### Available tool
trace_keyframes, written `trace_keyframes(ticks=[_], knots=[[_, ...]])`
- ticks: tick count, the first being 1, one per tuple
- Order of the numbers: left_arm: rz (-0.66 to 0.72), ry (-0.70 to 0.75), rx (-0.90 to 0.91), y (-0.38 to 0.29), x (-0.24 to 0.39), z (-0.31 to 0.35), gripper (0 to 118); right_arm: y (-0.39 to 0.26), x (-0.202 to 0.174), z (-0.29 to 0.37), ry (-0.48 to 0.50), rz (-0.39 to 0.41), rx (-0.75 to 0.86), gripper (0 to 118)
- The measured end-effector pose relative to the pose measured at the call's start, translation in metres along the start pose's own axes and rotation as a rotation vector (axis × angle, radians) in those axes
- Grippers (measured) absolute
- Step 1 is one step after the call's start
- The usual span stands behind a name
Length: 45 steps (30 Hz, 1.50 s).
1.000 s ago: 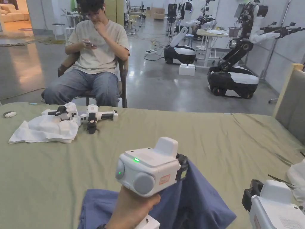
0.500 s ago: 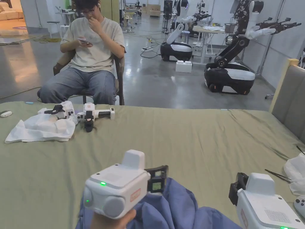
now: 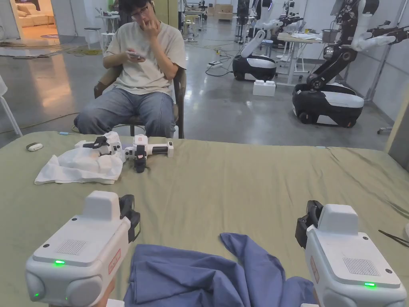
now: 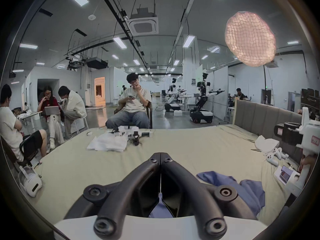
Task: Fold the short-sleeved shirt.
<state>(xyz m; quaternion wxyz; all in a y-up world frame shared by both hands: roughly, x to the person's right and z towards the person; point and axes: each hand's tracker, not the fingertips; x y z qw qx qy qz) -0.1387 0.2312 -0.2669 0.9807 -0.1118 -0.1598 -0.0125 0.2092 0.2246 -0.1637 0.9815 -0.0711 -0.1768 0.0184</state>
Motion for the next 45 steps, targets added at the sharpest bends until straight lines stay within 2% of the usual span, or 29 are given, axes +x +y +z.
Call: trace_keyframes(ticks=[4,10,12,14,16,18,19,22,24,25,28,29,31,32,34,35,38,41,45], knots=[[0.077,-0.005,-0.171,-0.027,-0.026,-0.016,0,-0.002,-0.010,-0.004,0.024,0.007,-0.012,1],[0.163,-0.090,-0.596,-0.096,-0.052,-0.064,0,-0.014,-0.012,-0.009,0.033,0.026,-0.054,1],[0.174,-0.096,-0.681,-0.119,-0.053,-0.074,11,-0.020,-0.010,-0.010,0.029,0.029,-0.066,1],[0.216,-0.094,-0.762,-0.141,-0.055,-0.083,34,-0.025,-0.008,-0.010,0.024,0.028,-0.083,1],[0.239,-0.078,-0.842,-0.159,-0.052,-0.092,38,-0.031,-0.004,-0.009,0.019,0.029,-0.099,1],[0.223,-0.056,-0.884,-0.172,-0.049,-0.095,57,-0.037,0.001,-0.008,0.010,0.035,-0.112,1],[0.201,-0.028,-0.912,-0.178,-0.046,-0.098,59,-0.040,0.003,-0.008,0.004,0.038,-0.120,1],[0.126,0.006,-0.884,-0.183,-0.033,-0.097,58,-0.047,0.012,-0.004,-0.012,0.034,-0.141,1],[0.059,0.023,-0.885,-0.181,-0.022,-0.097,49,-0.052,0.020,-0.003,-0.023,0.028,-0.160,1],[0.020,0.020,-0.878,-0.180,-0.016,-0.097,42,-0.054,0.024,-0.002,-0.028,0.022,-0.168,1],[-0.032,-0.018,-0.869,-0.178,-0.004,-0.093,5,-0.059,0.037,-0.002,-0.042,0.019,-0.203,1],[-0.038,-0.014,-0.867,-0.177,-0.003,-0.092,0,-0.060,0.043,-0.002,-0.049,0.019,-0.224,1],[-0.046,-0.025,-0.864,-0.175,-0.005,-0.089,0,-0.063,0.055,-0.004,-0.063,0.019,-0.284,3],[-0.044,-0.034,-0.857,-0.173,-0.008,-0.086,0,-0.065,0.063,-0.004,-0.062,0.012,-0.306,7],[-0.007,-0.050,-0.826,-0.163,-0.015,-0.079,0,-0.071,0.076,-0.006,-0.052,0.011,-0.389,24],[0.029,-0.057,-0.803,-0.158,-0.019,-0.074,0,-0.076,0.083,-0.008,-0.051,0.008,-0.435,39],[0.052,-0.072,-0.754,-0.146,-0.026,-0.062,0,-0.099,0.095,-0.010,-0.030,0.000,-0.561,57],[0.080,-0.080,-0.709,-0.138,-0.032,-0.051,0,-0.129,0.094,-0.013,-0.025,0.000,-0.695,59],[0.088,-0.087,-0.680,-0.137,-0.036,-0.044,0,-0.173,0.086,-0.022,0.020,-0.055,-0.847,59]])
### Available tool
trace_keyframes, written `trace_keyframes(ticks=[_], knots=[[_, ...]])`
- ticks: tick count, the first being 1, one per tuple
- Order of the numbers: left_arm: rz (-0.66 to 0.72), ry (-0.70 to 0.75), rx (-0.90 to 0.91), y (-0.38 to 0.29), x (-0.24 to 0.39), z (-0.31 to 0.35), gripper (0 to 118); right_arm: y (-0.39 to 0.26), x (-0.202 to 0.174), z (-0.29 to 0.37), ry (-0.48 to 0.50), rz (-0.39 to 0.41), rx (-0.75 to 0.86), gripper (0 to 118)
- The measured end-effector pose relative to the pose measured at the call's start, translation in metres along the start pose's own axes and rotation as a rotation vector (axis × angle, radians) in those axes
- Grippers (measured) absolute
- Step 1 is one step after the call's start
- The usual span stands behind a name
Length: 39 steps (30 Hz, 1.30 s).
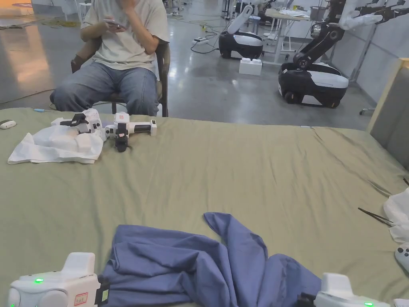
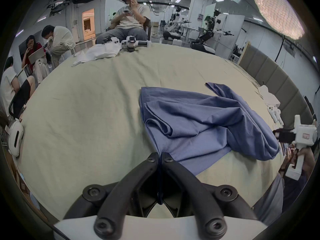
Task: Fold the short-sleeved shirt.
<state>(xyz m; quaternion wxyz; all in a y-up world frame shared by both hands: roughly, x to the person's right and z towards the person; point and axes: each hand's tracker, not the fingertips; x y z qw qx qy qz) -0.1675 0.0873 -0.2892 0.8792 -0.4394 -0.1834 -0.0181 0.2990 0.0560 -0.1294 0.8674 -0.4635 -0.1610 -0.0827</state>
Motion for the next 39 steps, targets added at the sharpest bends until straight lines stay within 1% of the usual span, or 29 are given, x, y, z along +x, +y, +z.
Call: trace_keyframes(ticks=[2,3,4,5,6,7,8,9,10,13,17,20,23,25,27,32,37,39], knots=[[-0.010,0.004,0.006,-0.002,0.001,0.001,0,-0.008,-0.005,-0.016,0.021,-0.004,-0.043,57],[-0.012,0.000,0.008,-0.004,0.000,0.001,0,-0.013,-0.009,-0.023,0.038,-0.003,-0.055,52],[-0.010,-0.003,0.007,-0.006,-0.001,0.000,0,-0.016,-0.011,-0.027,0.044,-0.004,-0.058,40],[-0.007,-0.006,0.008,-0.007,-0.001,0.000,0,-0.017,-0.014,-0.027,0.036,-0.001,-0.047,22],[-0.003,-0.008,0.014,-0.008,-0.002,0.000,0,-0.018,-0.016,-0.025,0.029,0.014,-0.021,19],[0.000,-0.010,0.022,-0.008,-0.002,0.001,0,-0.016,-0.017,-0.024,0.013,0.029,-0.016,12],[0.005,-0.009,0.031,-0.008,-0.002,0.003,0,-0.014,-0.015,-0.022,0.022,0.029,-0.014,3],[0.007,-0.011,0.042,-0.007,-0.002,0.005,0,-0.011,-0.013,-0.019,0.068,0.009,0.001,3],[0.009,-0.013,0.059,-0.004,-0.001,0.009,0,-0.008,-0.011,-0.014,0.063,-0.008,0.010,3],[0.005,-0.004,0.151,0.010,0.000,0.026,0,0.007,-0.013,0.019,0.009,0.043,0.137,3],[-0.016,-0.012,0.271,0.044,-0.001,0.057,0,0.040,-0.010,0.063,0.024,0.037,0.272,3],[-0.052,-0.003,0.355,0.074,-0.001,0.083,0,0.067,-0.007,0.095,0.005,0.057,0.372,3],[-0.052,-0.010,0.417,0.108,-0.006,0.110,0,0.097,-0.004,0.125,0.004,0.060,0.456,3],[-0.064,0.015,0.457,0.135,-0.008,0.129,0,0.122,-0.001,0.145,-0.006,0.061,0.509,3],[-0.066,0.011,0.487,0.156,-0.010,0.141,0,0.143,0.001,0.158,0.014,0.064,0.548,3],[-0.101,0.020,0.545,0.210,0.001,0.165,0,0.196,-0.011,0.187,-0.003,0.096,0.654,3],[-0.084,0.042,0.593,0.260,0.001,0.176,0,0.243,-0.026,0.212,-0.013,0.104,0.730,3],[-0.086,0.052,0.611,0.279,0.002,0.182,0,0.261,-0.032,0.221,-0.022,0.123,0.752,3]])
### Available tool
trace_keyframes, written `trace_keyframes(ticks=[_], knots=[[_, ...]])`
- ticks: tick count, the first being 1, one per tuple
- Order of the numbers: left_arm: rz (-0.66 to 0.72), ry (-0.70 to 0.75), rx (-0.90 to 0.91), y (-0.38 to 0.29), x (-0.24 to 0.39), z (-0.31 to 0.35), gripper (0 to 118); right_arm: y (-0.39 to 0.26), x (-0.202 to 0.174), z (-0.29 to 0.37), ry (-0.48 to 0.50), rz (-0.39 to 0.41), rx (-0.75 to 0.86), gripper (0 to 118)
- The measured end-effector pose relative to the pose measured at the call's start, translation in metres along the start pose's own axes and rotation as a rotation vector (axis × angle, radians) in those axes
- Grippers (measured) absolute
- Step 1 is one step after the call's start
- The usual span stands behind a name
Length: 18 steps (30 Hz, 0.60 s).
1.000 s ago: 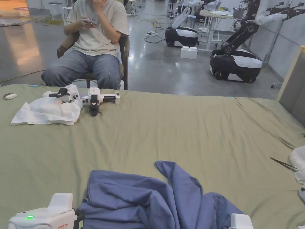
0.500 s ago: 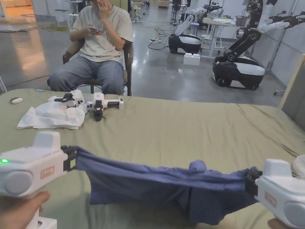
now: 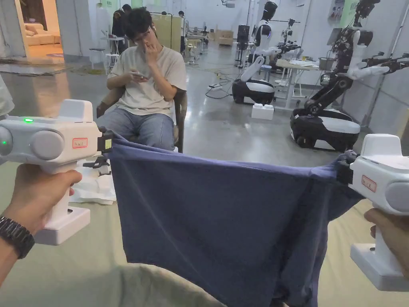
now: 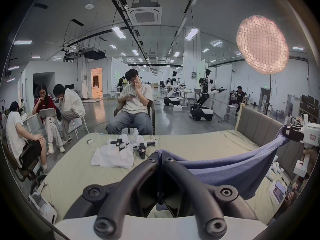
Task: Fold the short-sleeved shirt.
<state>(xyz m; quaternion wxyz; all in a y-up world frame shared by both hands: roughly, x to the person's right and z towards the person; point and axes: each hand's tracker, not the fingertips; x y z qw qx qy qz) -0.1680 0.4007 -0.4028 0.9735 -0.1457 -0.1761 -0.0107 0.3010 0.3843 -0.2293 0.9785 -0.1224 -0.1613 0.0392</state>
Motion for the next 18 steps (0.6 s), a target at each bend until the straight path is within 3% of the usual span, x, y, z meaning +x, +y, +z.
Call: trace_keyframes(ticks=[18], knots=[[-0.032,0.126,0.147,0.147,-0.016,-0.062,0,0.153,-0.020,-0.076,-0.037,0.059,0.187,3]])
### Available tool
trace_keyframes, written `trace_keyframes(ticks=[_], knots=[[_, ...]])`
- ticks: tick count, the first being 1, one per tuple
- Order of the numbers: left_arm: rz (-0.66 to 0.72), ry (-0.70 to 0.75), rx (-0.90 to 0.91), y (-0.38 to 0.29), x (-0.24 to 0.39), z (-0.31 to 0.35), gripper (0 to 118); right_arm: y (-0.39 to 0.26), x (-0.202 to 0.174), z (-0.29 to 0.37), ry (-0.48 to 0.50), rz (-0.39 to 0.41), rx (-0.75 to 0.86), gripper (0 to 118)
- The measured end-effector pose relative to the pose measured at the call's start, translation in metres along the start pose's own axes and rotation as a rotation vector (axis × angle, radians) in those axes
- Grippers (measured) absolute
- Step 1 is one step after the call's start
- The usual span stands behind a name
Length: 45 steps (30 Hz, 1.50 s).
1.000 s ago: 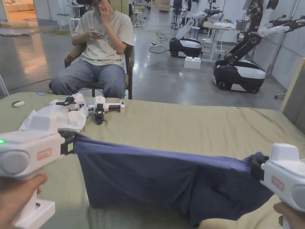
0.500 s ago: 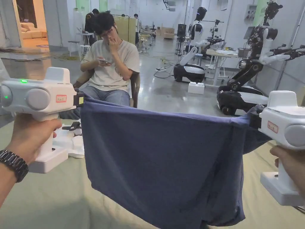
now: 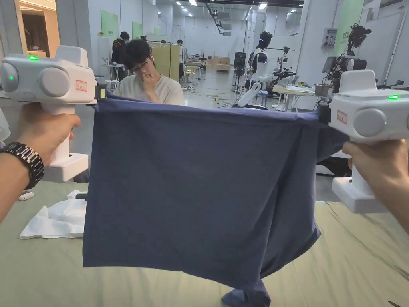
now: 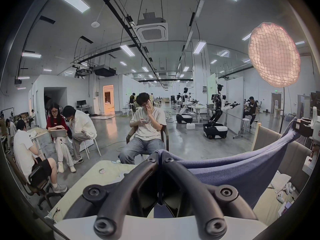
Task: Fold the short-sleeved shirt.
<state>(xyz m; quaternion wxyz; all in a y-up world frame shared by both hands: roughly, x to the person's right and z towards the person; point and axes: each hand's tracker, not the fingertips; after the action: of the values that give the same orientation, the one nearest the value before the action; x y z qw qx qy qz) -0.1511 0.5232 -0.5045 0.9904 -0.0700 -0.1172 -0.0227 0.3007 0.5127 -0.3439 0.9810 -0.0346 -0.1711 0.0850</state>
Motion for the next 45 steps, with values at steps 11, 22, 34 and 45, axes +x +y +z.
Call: trace_keyframes(ticks=[11,22,34,45], knots=[[-0.024,-0.011,-0.008,-0.023,0.008,-0.011,0,-0.011,-0.001,-0.012,-0.054,0.063,0.036,3],[0.010,-0.085,-0.142,-0.159,0.010,0.039,0,-0.122,-0.005,0.056,-0.028,0.146,-0.101,3],[0.093,-0.164,-0.187,-0.250,0.001,0.180,0,-0.204,0.003,0.188,-0.009,0.170,-0.209,3],[0.150,-0.181,-0.348,-0.327,-0.006,0.251,0,-0.271,-0.011,0.264,0.018,0.118,-0.371,3]])
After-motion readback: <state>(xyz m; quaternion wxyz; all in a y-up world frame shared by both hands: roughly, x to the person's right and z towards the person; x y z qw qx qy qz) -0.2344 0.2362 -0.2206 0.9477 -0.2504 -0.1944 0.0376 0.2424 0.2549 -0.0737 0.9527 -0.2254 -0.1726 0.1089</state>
